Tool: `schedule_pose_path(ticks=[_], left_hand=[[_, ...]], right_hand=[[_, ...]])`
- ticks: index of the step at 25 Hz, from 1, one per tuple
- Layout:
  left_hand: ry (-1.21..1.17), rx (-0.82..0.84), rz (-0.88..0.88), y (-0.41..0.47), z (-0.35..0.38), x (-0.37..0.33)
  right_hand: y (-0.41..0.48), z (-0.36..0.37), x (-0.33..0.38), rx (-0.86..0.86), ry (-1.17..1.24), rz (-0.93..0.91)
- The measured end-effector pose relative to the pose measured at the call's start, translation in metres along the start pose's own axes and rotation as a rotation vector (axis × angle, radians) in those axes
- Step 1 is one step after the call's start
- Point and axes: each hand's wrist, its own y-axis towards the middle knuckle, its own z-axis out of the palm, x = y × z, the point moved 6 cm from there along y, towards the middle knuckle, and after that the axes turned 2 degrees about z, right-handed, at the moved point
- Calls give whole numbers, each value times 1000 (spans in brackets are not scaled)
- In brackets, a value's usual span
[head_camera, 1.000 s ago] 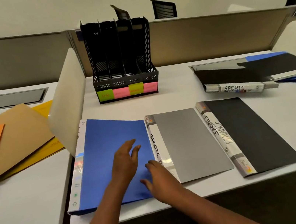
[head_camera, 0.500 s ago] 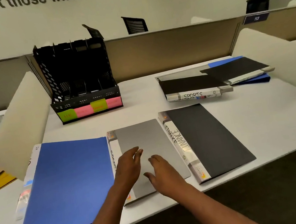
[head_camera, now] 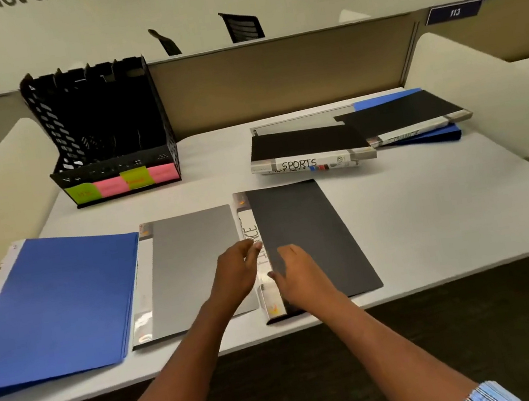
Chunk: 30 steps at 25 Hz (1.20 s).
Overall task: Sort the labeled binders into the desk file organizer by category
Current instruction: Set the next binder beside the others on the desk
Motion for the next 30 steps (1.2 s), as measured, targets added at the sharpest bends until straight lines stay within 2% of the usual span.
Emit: schedule_pose_path(ticks=[8,17,19,22,24,27,30], left_hand=[[41,132,9,23,71,-26],[-119,272,-10,102,110,-37],[-203,282,-74,117,114,-30],[-451,299,-281,130,120,-19],[-564,291,-360,137,124,-16],[-691,224,-453,152,126,-16],[-805,161,-544,173,132,-26]], right_hand=[[28,-13,-43,32,23,86],[75,-45,-89,-43,-38,283],[87,-46,-97,-85,-14,332],[101,-53,-111,-131,34,397],[114,-66,-123,-194,79,416],[145,-97,-152,-309,318,526],[180,-126,-188,-348,496,628]])
